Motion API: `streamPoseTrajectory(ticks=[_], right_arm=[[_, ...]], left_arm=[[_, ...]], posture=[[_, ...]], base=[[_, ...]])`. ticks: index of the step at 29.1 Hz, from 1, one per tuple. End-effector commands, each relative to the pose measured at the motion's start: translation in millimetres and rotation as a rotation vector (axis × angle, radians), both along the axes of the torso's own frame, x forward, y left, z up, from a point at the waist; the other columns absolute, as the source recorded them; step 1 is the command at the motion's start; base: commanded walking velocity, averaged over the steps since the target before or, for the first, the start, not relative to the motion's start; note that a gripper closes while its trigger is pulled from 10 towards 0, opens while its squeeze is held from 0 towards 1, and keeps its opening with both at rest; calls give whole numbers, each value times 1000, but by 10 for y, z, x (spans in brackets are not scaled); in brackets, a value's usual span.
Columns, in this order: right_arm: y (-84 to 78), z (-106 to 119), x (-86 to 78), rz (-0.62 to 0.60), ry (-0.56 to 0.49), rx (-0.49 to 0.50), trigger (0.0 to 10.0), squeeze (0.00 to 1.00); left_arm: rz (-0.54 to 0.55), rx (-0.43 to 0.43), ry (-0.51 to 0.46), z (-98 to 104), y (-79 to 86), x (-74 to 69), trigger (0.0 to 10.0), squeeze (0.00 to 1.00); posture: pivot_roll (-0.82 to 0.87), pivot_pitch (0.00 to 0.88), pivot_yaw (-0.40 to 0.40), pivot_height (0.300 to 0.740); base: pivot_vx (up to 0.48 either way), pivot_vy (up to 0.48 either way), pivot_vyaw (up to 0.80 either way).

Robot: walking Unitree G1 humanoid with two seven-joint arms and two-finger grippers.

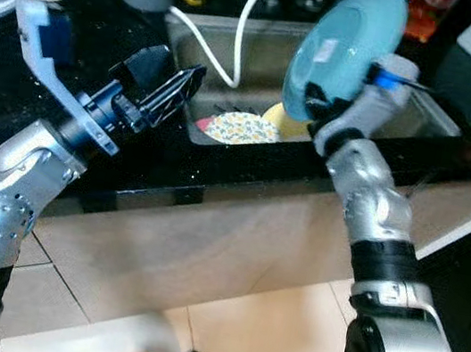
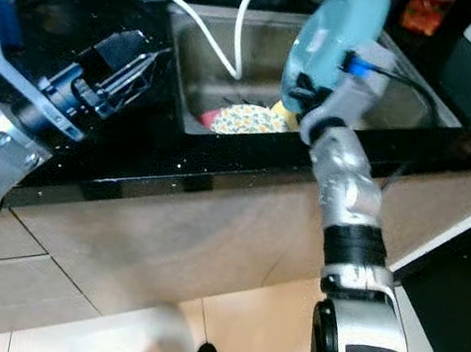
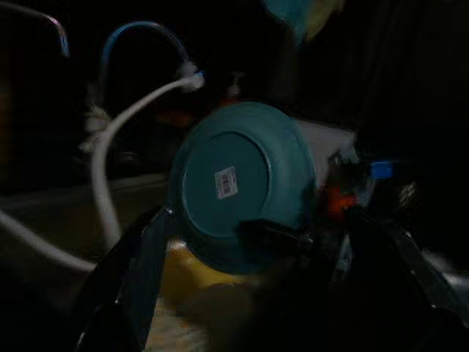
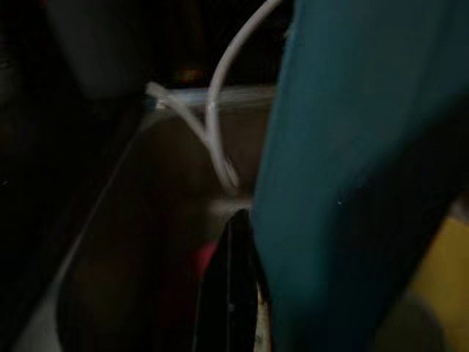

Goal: Kitchen organization

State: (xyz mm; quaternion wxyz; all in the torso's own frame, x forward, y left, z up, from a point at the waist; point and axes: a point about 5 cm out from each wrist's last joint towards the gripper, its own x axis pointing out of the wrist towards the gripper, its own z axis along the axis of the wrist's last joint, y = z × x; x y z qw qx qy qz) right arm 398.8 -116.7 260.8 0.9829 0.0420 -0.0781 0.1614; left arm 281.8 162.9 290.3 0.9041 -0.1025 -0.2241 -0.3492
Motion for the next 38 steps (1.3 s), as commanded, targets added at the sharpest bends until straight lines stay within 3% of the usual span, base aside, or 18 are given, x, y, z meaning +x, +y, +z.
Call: streamPoseTrajectory(ticks=[1,3,5,6,7,10,15,21,22,27,31,32,33,35,36,38], right_arm=[[-21,15,14,-19,-10,-35,0,0],[-21,15,14,-19,-10,-35,0,0],[149,172,116,-4,-30,-265,8510,0],[220,242,165,-5,-21,-382,10000,0],[220,242,165,-5,-21,-382,10000,0],[238,322,242,-69,-6,-645,10000,0],[148,375,290,-117,26,-795,10000,0],[-115,310,316,-205,99,-972,10000,0],[-256,334,319,-232,118,-1079,10000,0],[-479,473,308,-281,145,-1147,10000,0],[-466,493,307,-251,144,-1186,10000,0],[-436,471,307,-225,154,-1195,10000,314],[-410,441,305,-200,172,-1196,10000,855],[-397,422,304,-186,185,-1197,10000,855],[-385,410,303,-173,198,-1180,10000,1000],[-366,422,303,-163,204,-1117,10000,1000]], left_arm=[[16,36,-24,15,-17,-16,10000,0],[16,36,-24,15,-17,-16,10000,0],[141,166,-40,-16,-34,41,10000,0],[225,217,-35,-45,-10,79,10000,0],[225,217,-35,-45,-10,79,10000,0],[344,263,-24,-90,33,99,10000,0],[406,279,-23,-133,46,13,10000,0],[467,321,-33,-134,93,-38,10000,0],[502,336,-47,-104,121,-80,10000,0],[569,334,-49,-54,246,-112,10000,0],[596,324,-40,-50,296,-123,10000,0],[598,328,-41,-47,300,-128,10000,0],[600,330,-43,-40,303,-134,10000,0],[603,332,-44,-35,302,-141,10000,0],[606,332,-46,-24,299,-148,10000,0],[605,331,-50,-12,288,-159,10000,0]], posture=[[126,123,-69,740],[126,123,-69,740],[137,135,-86,740],[138,141,-92,740],[138,141,-92,740],[140,158,-106,740],[130,205,-128,740],[138,258,-141,740],[141,273,-142,740],[129,313,-143,740],[121,333,-143,740],[123,336,-144,740],[125,339,-144,740],[125,339,-145,740],[129,338,-146,740],[137,333,-147,740]], base=[[0,0,0],[0,0,0],[0,0,0],[0,0,0],[0,0,0],[0,0,0],[0,0,0],[0,0,0],[0,0,0],[0,0,0],[0,0,0],[0,0,0],[0,0,0],[0,0,0],[0,0,0],[0,0,0]])
